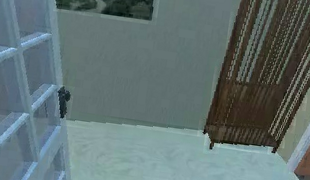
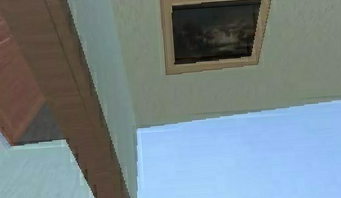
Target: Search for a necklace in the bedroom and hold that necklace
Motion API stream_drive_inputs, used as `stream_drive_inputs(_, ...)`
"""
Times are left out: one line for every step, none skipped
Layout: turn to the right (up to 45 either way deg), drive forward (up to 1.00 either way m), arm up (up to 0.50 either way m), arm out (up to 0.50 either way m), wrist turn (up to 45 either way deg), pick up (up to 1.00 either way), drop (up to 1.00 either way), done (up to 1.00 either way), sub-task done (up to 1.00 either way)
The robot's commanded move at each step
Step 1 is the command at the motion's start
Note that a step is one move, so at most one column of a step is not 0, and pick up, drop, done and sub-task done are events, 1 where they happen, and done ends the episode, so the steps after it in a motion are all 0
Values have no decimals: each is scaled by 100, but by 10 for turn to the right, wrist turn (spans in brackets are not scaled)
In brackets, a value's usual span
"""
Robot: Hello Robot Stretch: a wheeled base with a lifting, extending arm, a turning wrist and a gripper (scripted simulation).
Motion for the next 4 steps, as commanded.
stream_drive_inputs(0, 30, 0, 0, 0, 0, 0, 0, 0)
stream_drive_inputs(450, 0, 0, 0, 0, 0, 0, 0, 0)
stream_drive_inputs(0, 45, 0, 0, 0, 0, 0, 0, 0)
stream_drive_inputs(150, 0, 0, 0, 0, 0, 0, 0, 0)
